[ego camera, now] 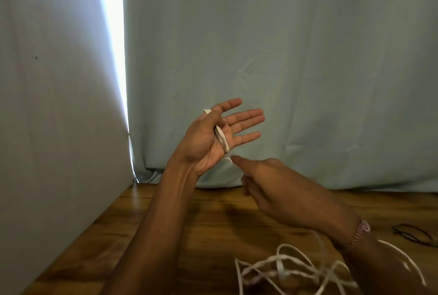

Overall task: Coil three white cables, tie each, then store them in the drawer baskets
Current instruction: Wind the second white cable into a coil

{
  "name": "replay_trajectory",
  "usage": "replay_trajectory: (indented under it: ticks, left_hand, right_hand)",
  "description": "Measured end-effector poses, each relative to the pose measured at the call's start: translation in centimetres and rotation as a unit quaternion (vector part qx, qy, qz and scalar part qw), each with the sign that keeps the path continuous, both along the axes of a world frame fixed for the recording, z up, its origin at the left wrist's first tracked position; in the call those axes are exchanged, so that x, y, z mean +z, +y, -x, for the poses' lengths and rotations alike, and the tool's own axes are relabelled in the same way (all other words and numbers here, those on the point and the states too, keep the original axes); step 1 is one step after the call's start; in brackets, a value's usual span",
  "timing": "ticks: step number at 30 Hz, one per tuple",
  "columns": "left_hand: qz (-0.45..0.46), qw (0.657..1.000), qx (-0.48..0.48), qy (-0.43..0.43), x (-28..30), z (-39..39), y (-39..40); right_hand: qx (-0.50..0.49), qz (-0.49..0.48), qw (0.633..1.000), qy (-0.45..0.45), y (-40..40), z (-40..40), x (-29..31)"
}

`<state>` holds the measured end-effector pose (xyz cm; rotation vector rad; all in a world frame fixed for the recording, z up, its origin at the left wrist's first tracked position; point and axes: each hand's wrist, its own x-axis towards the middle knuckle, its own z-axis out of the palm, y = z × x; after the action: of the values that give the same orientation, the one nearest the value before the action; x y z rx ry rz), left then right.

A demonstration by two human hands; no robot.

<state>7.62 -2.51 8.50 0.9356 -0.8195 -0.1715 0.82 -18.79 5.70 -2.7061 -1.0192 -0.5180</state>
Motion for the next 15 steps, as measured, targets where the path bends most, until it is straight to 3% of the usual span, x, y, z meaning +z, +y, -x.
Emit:
replay_trajectory:
  ticks: [7, 15]
  left_hand:
    - [-0.060, 0.993, 0.104, 0.010, -0.6, -0.9, 0.4]
    - [-0.224, 0.973, 0.036, -0.034, -0.9, -0.2, -0.6]
  right_hand:
    - [0.075, -0.187, 0.969, -0.141, -1.8, 1.0, 2.0]
    - [0.054, -0.352, 0.889, -0.288, -3.2, -1.9, 2.1]
